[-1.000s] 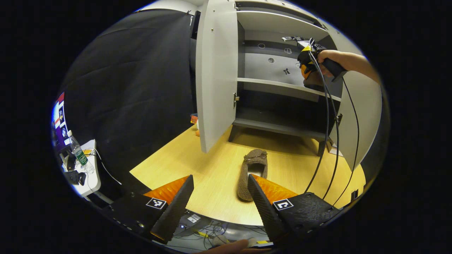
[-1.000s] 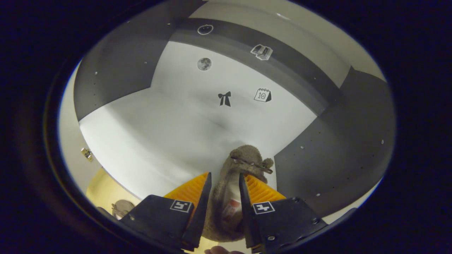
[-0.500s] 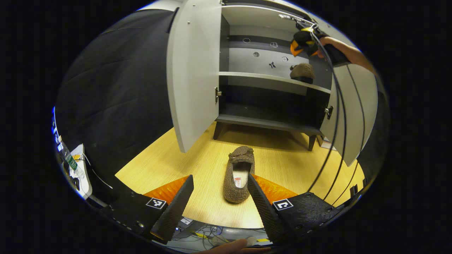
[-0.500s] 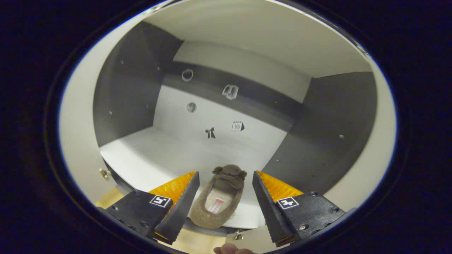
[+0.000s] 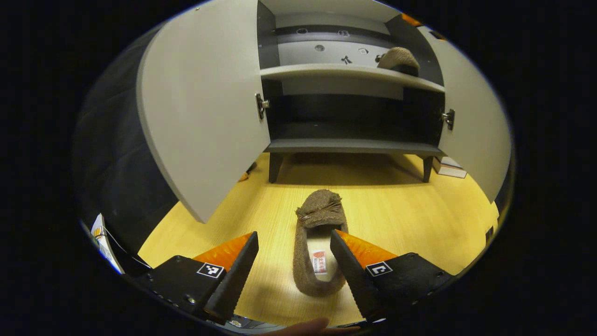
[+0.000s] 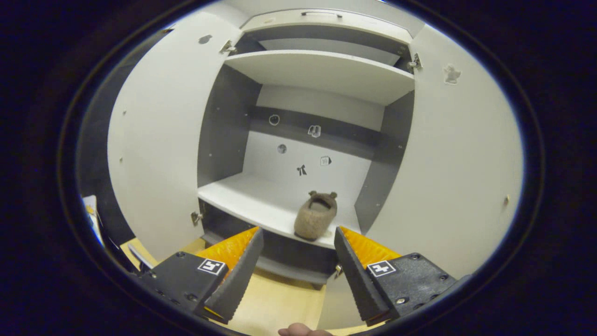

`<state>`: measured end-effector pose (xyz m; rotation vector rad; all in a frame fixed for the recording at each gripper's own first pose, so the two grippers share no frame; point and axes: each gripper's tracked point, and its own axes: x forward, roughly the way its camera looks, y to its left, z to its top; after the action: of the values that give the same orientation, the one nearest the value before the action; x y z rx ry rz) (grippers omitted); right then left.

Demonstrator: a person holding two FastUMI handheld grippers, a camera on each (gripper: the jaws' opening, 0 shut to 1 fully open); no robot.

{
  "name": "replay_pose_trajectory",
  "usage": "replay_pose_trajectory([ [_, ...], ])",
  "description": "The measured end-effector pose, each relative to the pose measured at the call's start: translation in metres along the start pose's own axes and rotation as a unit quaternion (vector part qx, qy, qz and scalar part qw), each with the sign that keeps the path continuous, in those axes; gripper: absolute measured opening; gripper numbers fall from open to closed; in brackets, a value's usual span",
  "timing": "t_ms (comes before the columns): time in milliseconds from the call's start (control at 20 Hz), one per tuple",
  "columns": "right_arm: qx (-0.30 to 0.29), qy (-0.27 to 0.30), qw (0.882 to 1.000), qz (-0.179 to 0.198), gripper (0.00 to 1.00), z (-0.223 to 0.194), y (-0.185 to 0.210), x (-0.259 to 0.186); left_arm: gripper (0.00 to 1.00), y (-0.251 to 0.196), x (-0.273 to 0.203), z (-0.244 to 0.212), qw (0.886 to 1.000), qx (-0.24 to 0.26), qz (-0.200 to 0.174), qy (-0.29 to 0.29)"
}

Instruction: Grab one shoe with the right hand and put it into the shoe cabinet, grab the other shoe with the left hand and put it into the shoe cabinet; then close the right door with the right hand and the left door with the left hand.

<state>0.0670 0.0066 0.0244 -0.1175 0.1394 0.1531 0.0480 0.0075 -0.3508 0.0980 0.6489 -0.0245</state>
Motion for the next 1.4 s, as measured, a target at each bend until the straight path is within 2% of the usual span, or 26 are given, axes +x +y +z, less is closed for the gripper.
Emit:
replay_pose_trajectory([
  [100,0.076,0.047,0.994,0.069,0.96,-0.026,0.035,-0.015,0.95,-0.005,0.024,-0.01,1.0,-0.002,-0.01,0.025],
  [150,0.114,0.063,0.988,0.088,0.96,-0.028,0.042,-0.022,0.93,-0.01,0.031,-0.012,0.999,-0.009,-0.023,0.03],
  [200,0.129,0.07,0.985,0.086,0.95,-0.027,0.037,-0.026,0.92,-0.012,0.038,-0.015,0.999,-0.019,-0.026,0.036],
  [250,0.123,0.066,0.988,0.072,0.95,-0.024,0.027,-0.028,0.99,-0.015,0.043,-0.02,0.998,-0.031,-0.03,0.048],
  [300,0.107,0.061,0.991,0.061,0.95,-0.021,0.02,-0.028,0.86,-0.016,0.051,-0.023,0.997,-0.043,-0.035,0.057],
  [400,0.083,0.063,0.993,0.058,0.94,-0.025,0.022,-0.028,0.86,-0.018,0.06,-0.029,0.994,-0.071,-0.044,0.074],
  [450,0.081,0.063,0.992,0.068,0.94,-0.025,0.028,-0.029,0.82,-0.022,0.064,-0.029,0.992,-0.083,-0.059,0.074],
  [500,0.079,0.063,0.992,0.073,0.93,-0.025,0.033,-0.03,0.76,-0.028,0.065,-0.031,0.99,-0.087,-0.078,0.081],
  [550,0.077,0.065,0.992,0.077,0.93,-0.028,0.036,-0.03,0.46,-0.026,0.064,-0.029,0.99,-0.086,-0.077,0.078],
  [600,0.075,0.068,0.992,0.081,0.93,-0.031,0.042,-0.032,0.48,-0.023,0.067,-0.029,0.991,-0.083,-0.07,0.076],
  [700,0.067,0.078,0.989,0.102,0.93,-0.036,0.057,-0.029,0.34,-0.021,0.067,-0.031,0.991,-0.098,-0.058,0.072],
  [850,0.052,0.092,0.986,0.128,0.93,-0.045,0.074,-0.023,0.34,-0.021,0.069,-0.031,0.991,-0.113,-0.045,0.058],
  [900,0.048,0.091,0.986,0.129,0.93,-0.047,0.077,-0.022,0.46,-0.02,0.07,-0.031,0.991,-0.112,-0.047,0.06],
  [950,0.046,0.091,0.986,0.131,0.93,-0.048,0.08,-0.021,0.33,-0.02,0.071,-0.031,0.989,-0.122,-0.049,0.064],
  [1050,0.039,0.094,0.986,0.134,0.93,-0.052,0.085,-0.023,0.31,-0.016,0.07,-0.03,0.987,-0.136,-0.055,0.06],
  [1100,0.036,0.095,0.986,0.134,0.93,-0.054,0.085,-0.022,0.11,-0.014,0.069,-0.028,0.987,-0.137,-0.064,0.061],
  [1150,0.034,0.097,0.985,0.135,0.93,-0.056,0.085,-0.023,0.11,-0.016,0.074,-0.03,0.985,-0.141,-0.072,0.067],
  [1200,0.034,0.098,0.985,0.137,0.94,-0.057,0.085,-0.025,0.06,-0.015,0.071,-0.029,0.984,-0.138,-0.076,0.078],
  [1250,0.036,0.098,0.985,0.136,0.93,-0.057,0.084,-0.026,0.15,-0.015,0.068,-0.027,0.985,-0.128,-0.077,0.085],
  [1300,0.038,0.098,0.986,0.133,0.93,-0.058,0.081,-0.026,0.04,-0.014,0.065,-0.025,0.987,-0.113,-0.07,0.089],
  [1350,0.039,0.097,0.986,0.13,0.93,-0.058,0.078,-0.026,0.02,-0.012,0.058,-0.02,0.99,-0.096,-0.068,0.082],
  [1400,0.039,0.096,0.987,0.125,0.93,-0.058,0.074,-0.027,0.14,-0.013,0.05,-0.012,0.991,-0.084,-0.07,0.074],
])
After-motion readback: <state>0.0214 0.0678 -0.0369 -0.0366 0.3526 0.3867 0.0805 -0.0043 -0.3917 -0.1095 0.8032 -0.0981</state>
